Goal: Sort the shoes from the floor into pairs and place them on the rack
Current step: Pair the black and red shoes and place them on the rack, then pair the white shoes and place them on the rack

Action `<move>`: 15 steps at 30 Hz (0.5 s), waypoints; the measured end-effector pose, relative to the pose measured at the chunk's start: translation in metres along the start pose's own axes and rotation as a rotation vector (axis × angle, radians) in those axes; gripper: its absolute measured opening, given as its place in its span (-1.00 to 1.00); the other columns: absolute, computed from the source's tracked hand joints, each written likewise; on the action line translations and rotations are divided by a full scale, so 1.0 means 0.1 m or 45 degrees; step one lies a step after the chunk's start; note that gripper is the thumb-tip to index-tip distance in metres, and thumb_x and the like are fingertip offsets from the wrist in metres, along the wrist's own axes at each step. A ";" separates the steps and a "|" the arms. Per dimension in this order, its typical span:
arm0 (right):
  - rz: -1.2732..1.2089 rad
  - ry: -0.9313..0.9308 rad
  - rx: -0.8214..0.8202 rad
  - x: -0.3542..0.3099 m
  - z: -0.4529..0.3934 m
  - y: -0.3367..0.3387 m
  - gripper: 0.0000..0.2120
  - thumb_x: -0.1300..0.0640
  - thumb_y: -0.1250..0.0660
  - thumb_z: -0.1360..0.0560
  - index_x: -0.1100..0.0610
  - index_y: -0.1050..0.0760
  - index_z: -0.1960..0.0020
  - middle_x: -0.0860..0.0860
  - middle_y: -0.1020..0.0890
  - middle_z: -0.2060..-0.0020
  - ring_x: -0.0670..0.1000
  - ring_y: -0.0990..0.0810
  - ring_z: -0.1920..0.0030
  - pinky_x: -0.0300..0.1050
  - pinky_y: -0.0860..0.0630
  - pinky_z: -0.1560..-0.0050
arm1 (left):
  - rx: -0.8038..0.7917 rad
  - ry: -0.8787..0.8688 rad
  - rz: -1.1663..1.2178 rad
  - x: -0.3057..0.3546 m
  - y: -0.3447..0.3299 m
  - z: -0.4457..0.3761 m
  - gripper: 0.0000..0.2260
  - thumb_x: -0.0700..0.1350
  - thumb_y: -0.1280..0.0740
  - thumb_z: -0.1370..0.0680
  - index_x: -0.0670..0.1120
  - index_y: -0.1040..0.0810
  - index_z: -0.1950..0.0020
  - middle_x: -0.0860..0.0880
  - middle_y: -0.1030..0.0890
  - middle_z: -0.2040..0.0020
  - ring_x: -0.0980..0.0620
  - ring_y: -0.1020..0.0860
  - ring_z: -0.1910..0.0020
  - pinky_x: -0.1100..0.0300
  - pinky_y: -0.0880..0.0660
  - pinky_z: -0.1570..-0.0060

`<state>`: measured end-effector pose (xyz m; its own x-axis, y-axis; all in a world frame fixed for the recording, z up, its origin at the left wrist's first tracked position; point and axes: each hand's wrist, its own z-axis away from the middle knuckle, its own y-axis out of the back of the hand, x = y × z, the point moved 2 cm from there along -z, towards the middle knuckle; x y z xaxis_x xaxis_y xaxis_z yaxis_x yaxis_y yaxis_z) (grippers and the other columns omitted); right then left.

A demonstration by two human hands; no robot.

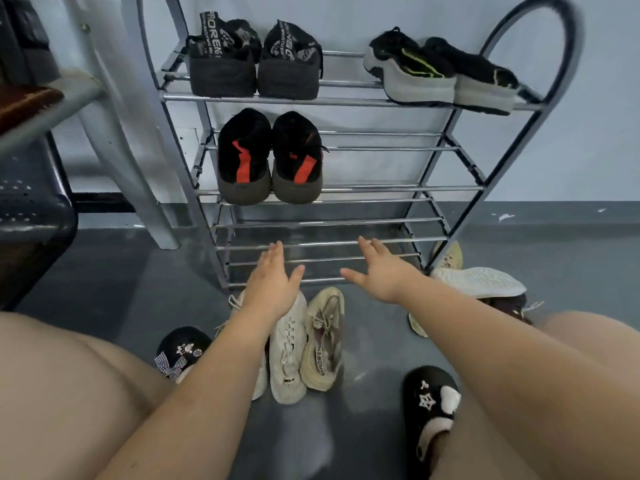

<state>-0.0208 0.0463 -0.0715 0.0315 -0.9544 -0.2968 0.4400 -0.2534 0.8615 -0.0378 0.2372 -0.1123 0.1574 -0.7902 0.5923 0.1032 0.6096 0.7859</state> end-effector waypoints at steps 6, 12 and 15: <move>0.399 -0.077 -0.137 0.66 0.40 -0.28 -0.21 -0.30 -0.05 -0.54 0.03 0.23 -0.56 0.09 0.13 -0.56 0.20 -0.11 -0.51 0.10 -0.20 -0.45 | -0.282 -0.162 -0.275 0.20 -0.47 0.22 -0.38 0.16 -0.07 -0.61 -0.07 0.06 -0.56 -0.07 0.05 -0.58 -0.04 0.04 -0.55 0.06 0.02 -0.52; 0.450 -0.276 -0.101 1.40 0.67 -0.22 -0.23 -0.28 -0.10 -0.54 0.06 0.10 -0.57 0.07 0.02 -0.56 0.15 -0.08 -0.52 0.08 -0.19 -0.44 | -0.482 -0.321 -0.394 0.64 -0.98 0.36 -0.38 0.16 -0.09 -0.60 -0.05 0.06 -0.56 -0.10 0.09 -0.58 -0.07 0.07 -0.55 0.05 0.05 -0.51; 0.356 -0.382 -0.079 1.67 0.68 -0.21 -0.20 -0.32 -0.12 -0.51 0.06 0.05 -0.56 0.07 -0.03 -0.55 0.15 -0.10 -0.52 0.08 -0.19 -0.45 | -0.564 -0.401 -0.422 0.90 -1.24 0.35 -0.38 0.16 -0.09 -0.61 -0.04 0.08 -0.56 -0.09 0.11 -0.58 -0.08 0.08 -0.55 0.05 0.08 -0.51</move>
<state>-0.0855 -0.1183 -0.1113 -0.1016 -0.9911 0.0865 0.5050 0.0235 0.8628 -0.0713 0.0887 -0.1504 -0.2423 -0.8806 0.4071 0.5041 0.2442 0.8284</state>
